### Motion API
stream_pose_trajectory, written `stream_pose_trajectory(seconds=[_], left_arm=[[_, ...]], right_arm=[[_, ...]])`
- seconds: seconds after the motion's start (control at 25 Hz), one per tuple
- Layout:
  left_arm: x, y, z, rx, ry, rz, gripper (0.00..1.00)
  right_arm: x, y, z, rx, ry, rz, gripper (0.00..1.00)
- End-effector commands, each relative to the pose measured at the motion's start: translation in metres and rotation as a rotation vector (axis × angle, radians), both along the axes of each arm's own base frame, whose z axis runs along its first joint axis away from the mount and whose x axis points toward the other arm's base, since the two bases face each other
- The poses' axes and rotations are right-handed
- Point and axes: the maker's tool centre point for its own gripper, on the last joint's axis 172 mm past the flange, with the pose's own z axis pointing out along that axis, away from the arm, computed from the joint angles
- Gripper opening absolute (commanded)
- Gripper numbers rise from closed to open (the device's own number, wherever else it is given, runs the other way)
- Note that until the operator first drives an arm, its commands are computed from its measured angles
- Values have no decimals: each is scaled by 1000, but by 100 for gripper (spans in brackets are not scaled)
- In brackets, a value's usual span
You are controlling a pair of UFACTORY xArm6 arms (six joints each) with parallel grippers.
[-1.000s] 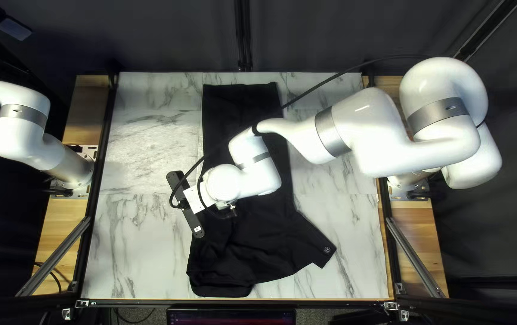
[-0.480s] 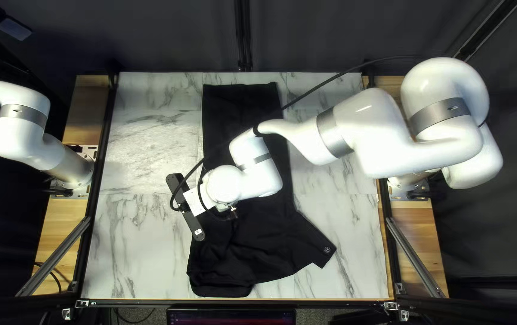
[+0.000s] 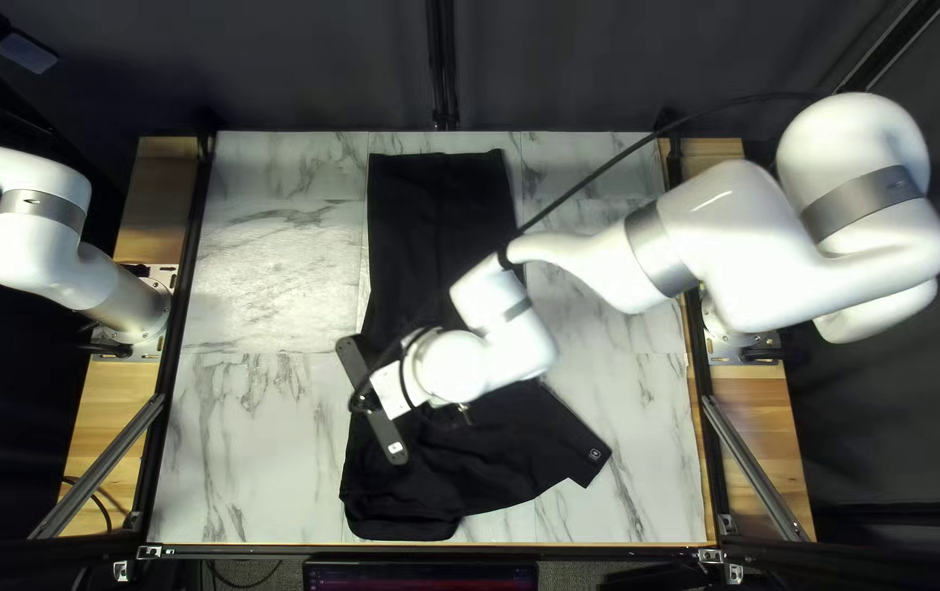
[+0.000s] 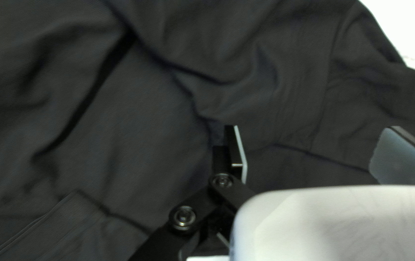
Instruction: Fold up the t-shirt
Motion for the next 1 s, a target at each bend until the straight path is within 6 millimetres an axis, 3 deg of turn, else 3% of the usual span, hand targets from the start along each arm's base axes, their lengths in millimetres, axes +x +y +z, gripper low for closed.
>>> stream_pose_trajectory(seconds=[0.04, 0.08, 0.32, 0.48, 0.68, 0.76, 1.0], left_arm=[[0, 0, 0, 0, 0, 0, 100], [0, 0, 0, 0, 0, 0, 100], [0, 0, 0, 0, 0, 0, 100], [0, 0, 0, 0, 0, 0, 100], [0, 0, 0, 0, 0, 0, 100], [0, 0, 0, 0, 0, 0, 100], [0, 0, 0, 0, 0, 0, 100]], right_arm=[[-33, -7, 33, -8, -3, -13, 100], [-38, -9, 39, -9, -3, -14, 100], [-107, -41, 130, 3, -23, -33, 100], [-130, -46, 175, 20, -46, -41, 100], [-164, -54, 247, 60, -73, -96, 100], [-172, -58, 262, 85, -94, -131, 100], [-172, -58, 262, 85, -94, -131, 100]])
